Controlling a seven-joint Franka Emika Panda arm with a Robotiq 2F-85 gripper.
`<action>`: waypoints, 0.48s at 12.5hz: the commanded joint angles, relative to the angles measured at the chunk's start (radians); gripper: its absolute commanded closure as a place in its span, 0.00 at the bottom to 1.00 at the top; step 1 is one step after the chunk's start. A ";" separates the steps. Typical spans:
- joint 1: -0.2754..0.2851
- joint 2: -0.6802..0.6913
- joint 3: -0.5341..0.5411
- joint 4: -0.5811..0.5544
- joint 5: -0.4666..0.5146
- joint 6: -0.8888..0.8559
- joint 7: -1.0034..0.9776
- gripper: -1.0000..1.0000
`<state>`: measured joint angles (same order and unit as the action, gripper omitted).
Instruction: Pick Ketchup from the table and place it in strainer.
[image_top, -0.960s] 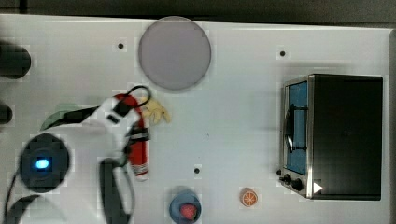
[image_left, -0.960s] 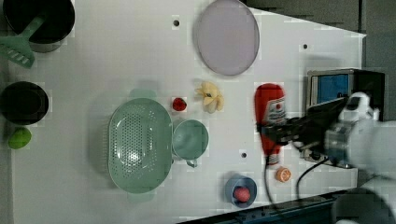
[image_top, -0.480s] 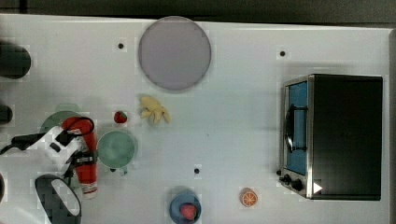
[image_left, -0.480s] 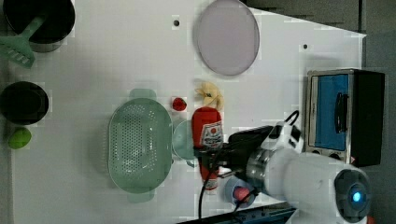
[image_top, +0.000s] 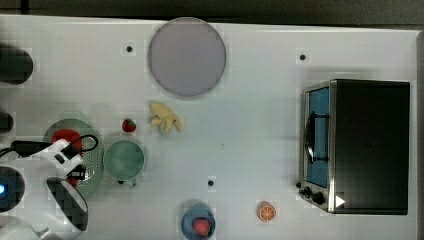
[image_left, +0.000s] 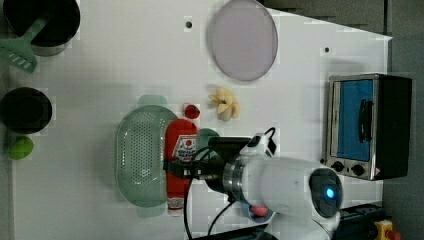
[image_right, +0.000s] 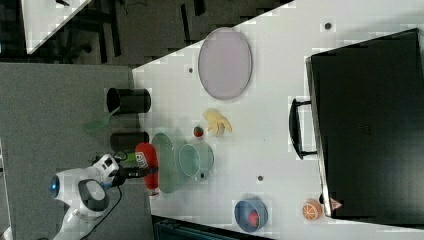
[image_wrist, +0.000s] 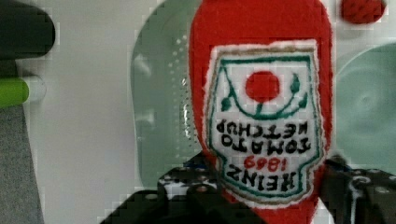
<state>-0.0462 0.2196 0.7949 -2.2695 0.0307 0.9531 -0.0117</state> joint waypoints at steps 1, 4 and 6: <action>-0.001 0.054 -0.007 0.001 -0.004 0.078 0.073 0.40; 0.002 0.155 -0.018 0.000 -0.034 0.165 0.073 0.27; 0.003 0.188 -0.018 0.002 -0.079 0.196 0.073 0.05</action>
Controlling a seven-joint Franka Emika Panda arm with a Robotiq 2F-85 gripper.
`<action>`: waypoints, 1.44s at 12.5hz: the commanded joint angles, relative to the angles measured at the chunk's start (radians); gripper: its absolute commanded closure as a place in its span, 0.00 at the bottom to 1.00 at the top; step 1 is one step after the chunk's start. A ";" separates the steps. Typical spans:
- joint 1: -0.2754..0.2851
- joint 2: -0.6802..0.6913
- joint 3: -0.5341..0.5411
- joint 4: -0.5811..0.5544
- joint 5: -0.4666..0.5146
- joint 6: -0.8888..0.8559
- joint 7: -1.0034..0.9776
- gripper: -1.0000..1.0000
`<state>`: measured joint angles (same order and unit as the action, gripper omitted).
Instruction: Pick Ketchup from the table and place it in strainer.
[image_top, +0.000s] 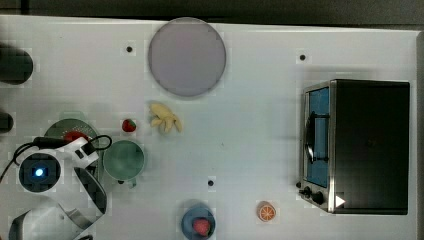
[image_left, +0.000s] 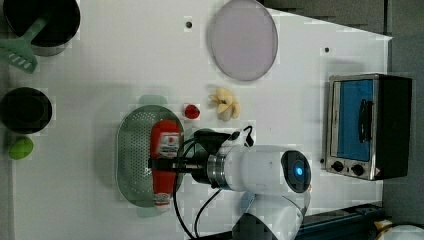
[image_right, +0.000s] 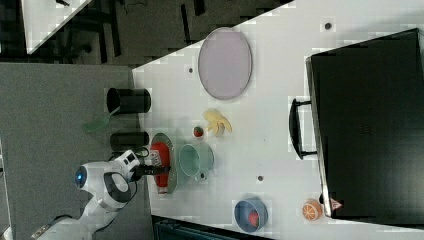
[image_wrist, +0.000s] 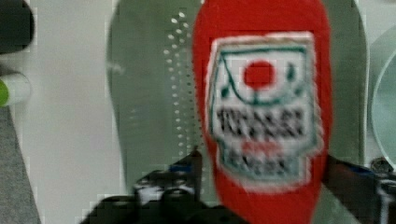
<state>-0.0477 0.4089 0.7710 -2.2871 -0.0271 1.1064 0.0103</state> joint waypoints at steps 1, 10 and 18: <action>0.003 -0.009 0.006 0.022 -0.023 0.046 0.051 0.00; -0.141 -0.388 -0.039 0.190 0.006 -0.533 0.110 0.00; -0.194 -0.538 -0.415 0.363 0.109 -0.875 -0.052 0.00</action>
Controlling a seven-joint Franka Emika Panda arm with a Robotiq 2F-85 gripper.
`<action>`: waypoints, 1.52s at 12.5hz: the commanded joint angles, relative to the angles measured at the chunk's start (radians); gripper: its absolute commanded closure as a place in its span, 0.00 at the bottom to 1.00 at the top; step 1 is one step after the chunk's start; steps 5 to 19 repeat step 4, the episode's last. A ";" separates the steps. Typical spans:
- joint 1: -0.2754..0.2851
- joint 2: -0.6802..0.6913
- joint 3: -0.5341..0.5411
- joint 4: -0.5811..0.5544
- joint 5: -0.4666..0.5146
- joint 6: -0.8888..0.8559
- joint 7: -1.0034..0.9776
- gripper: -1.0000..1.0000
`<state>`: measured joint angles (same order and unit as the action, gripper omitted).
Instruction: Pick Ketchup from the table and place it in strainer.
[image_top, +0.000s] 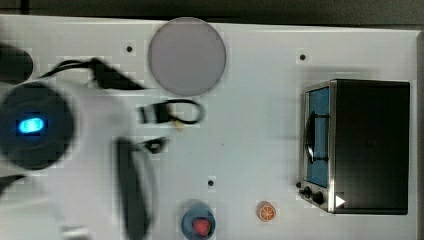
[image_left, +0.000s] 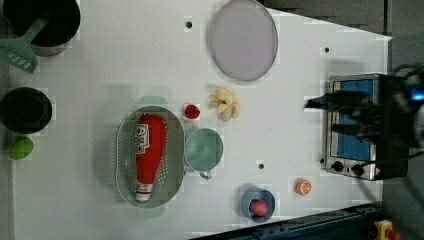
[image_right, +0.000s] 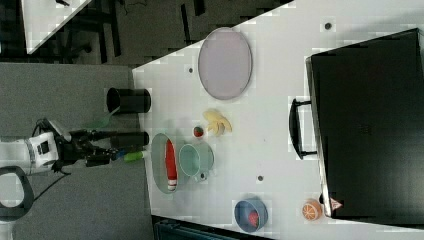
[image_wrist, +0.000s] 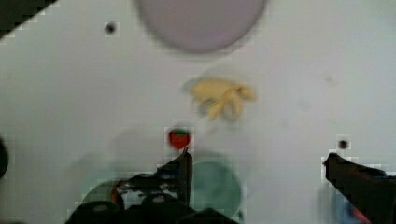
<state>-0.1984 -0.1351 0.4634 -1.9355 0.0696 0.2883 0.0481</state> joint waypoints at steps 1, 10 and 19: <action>-0.044 -0.004 -0.160 0.015 0.013 -0.058 -0.110 0.00; -0.046 -0.029 -0.295 0.016 0.005 -0.057 -0.110 0.00; -0.046 -0.029 -0.295 0.016 0.005 -0.057 -0.110 0.00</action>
